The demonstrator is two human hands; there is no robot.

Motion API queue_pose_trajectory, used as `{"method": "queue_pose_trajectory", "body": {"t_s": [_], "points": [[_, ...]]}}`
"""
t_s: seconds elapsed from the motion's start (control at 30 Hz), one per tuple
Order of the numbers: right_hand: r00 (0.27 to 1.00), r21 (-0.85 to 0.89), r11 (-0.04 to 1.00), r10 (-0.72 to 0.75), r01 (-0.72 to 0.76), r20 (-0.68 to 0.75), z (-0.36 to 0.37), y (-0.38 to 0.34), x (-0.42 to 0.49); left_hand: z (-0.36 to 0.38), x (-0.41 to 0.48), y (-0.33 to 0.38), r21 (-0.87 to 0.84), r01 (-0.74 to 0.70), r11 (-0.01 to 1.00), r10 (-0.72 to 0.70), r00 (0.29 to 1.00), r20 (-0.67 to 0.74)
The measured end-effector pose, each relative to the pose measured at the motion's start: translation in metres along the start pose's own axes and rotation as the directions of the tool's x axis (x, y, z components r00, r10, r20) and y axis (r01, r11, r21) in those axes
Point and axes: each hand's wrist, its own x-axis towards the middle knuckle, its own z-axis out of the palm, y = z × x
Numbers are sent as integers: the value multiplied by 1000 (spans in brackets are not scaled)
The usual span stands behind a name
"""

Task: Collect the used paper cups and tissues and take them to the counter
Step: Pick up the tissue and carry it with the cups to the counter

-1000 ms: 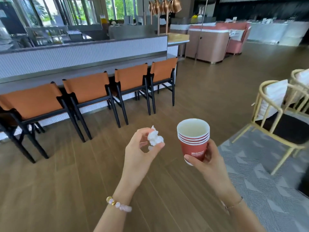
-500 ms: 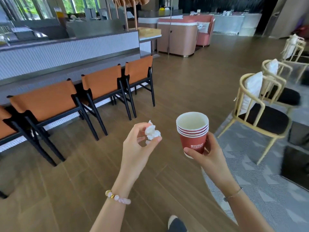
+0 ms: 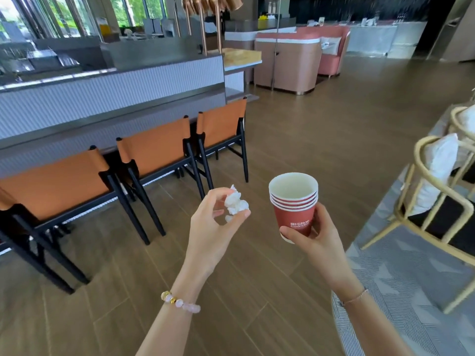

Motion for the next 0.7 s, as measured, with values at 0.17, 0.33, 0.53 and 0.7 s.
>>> {"method": "queue_pose_trajectory", "body": {"t_s": [0.17,0.33,0.53,0.7], "points": [[1000,-6,1000,-11,11,23,5,5,72,17,68,-24,3,28,1000,-28,999,-25],[1000,-3,1000,3,-3,-11,10,18,141,37,138,-52,-19,29,999,-29,1000,8],[998,-35,999,4,-6,-59,32,45,237,57,238,-107,-35,16,999,-14,999,51],[990,-64,998,0,-9,-138,63,58,330,60,343,-144,-76,-13,997,24,989,148]]}}
